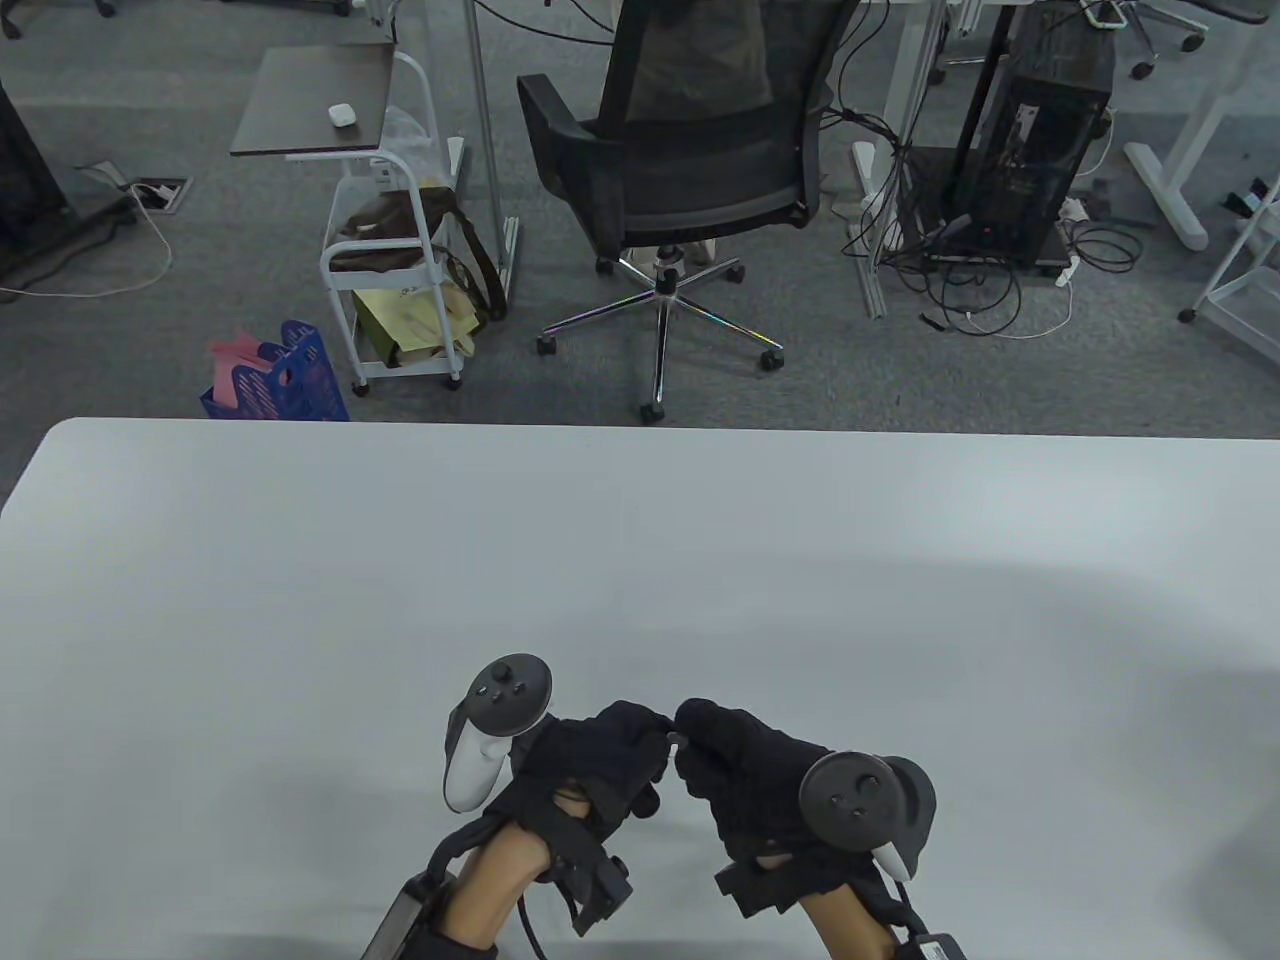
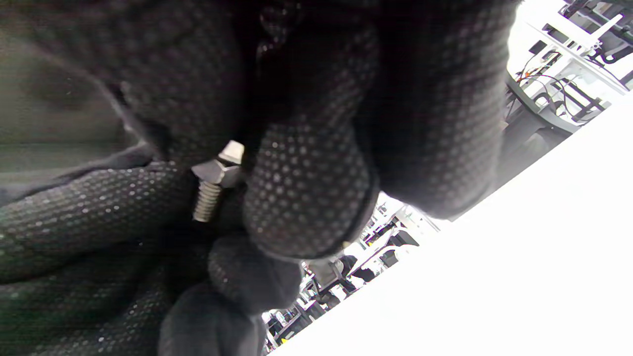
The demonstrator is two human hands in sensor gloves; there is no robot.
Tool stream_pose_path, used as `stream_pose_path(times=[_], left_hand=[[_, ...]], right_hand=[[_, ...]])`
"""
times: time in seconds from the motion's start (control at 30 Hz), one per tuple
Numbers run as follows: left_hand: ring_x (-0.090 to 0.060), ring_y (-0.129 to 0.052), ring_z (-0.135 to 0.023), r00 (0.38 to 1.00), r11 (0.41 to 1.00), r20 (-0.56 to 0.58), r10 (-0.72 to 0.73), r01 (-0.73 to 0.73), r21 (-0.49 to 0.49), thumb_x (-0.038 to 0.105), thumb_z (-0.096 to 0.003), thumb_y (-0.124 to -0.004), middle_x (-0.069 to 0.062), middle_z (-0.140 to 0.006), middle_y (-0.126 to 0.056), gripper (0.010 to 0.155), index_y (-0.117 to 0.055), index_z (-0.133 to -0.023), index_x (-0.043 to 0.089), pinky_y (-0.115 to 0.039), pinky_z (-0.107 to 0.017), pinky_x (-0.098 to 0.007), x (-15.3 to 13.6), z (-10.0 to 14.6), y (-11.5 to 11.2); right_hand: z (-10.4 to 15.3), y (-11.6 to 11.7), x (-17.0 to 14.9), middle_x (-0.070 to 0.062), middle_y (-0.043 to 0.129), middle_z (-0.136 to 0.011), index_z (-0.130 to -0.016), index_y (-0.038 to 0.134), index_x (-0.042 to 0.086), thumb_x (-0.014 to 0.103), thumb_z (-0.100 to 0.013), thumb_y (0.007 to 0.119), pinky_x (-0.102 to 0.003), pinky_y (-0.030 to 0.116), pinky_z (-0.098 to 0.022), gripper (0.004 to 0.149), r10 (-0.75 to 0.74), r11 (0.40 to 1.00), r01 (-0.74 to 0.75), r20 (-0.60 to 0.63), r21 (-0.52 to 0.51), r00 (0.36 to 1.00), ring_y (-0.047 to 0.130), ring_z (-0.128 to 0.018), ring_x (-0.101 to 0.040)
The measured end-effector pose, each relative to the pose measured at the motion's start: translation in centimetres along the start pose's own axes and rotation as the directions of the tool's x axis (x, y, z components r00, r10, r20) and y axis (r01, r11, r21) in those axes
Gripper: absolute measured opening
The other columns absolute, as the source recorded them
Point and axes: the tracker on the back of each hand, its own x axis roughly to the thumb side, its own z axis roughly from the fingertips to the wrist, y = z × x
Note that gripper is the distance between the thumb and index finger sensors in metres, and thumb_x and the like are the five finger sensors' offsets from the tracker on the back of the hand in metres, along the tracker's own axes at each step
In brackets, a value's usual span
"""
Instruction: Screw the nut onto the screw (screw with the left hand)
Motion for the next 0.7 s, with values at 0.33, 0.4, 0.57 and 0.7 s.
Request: stream_pose_path(times=[0.33,0.4,0.57,0.7], left_hand=[[-0.043,-0.095,-0.036,0.672,0.613,-0.206,-0.711,0.736,0.287,0.036,-0.0415,-0.076,-0.029,-0.066,-0.09,0.052,-0.084,-0.079,0.001,-0.075,-0.031,-0.059,1.5,0.9,2.7],[-0.044,-0.094,-0.038,0.617,0.562,-0.282,-0.735,0.786,0.257,0.035,-0.0416,-0.076,-0.029,-0.068,-0.088,0.052,-0.082,-0.08,0.001,-0.075,-0.033,-0.059,0.9,0.6,3.2],[-0.043,-0.094,-0.04,0.483,0.485,-0.416,-0.77,0.868,0.111,0.036,-0.0411,-0.077,-0.027,-0.069,-0.088,0.052,-0.082,-0.08,0.003,-0.074,-0.035,-0.059,-1.5,-0.5,4.1],[-0.043,-0.094,-0.04,0.453,0.503,-0.441,-0.775,0.864,0.002,0.036,-0.041,-0.077,-0.027,-0.069,-0.088,0.051,-0.082,-0.08,0.003,-0.074,-0.035,-0.059,-3.5,-1.3,3.9]], right_hand=[[0.0,0.4,-0.6,-0.008,0.103,-0.066,-0.078,0.087,0.016,0.038,-0.035,0.09,-0.038,0.102,-0.032,0.049,-0.001,0.999,0.002,-0.039,0.035,0.999,0.117,-0.033,-0.014],[0.0,0.5,-0.6,-0.008,0.103,-0.066,-0.078,0.087,0.016,0.038,-0.035,0.09,-0.039,0.102,-0.032,0.049,0.011,0.999,-0.01,-0.038,0.046,0.999,0.117,-0.033,-0.014],[-0.1,0.7,-0.7,-0.008,0.103,-0.066,-0.078,0.087,0.016,0.039,-0.035,0.09,-0.039,0.101,-0.032,0.049,0.018,0.998,-0.015,-0.043,0.069,0.999,0.117,-0.033,-0.015],[-0.1,0.7,-0.7,-0.008,0.103,-0.065,-0.078,0.088,0.016,0.039,-0.035,0.089,-0.039,0.101,-0.032,0.049,0.02,0.997,-0.016,-0.047,0.078,0.999,0.117,-0.033,-0.015]])
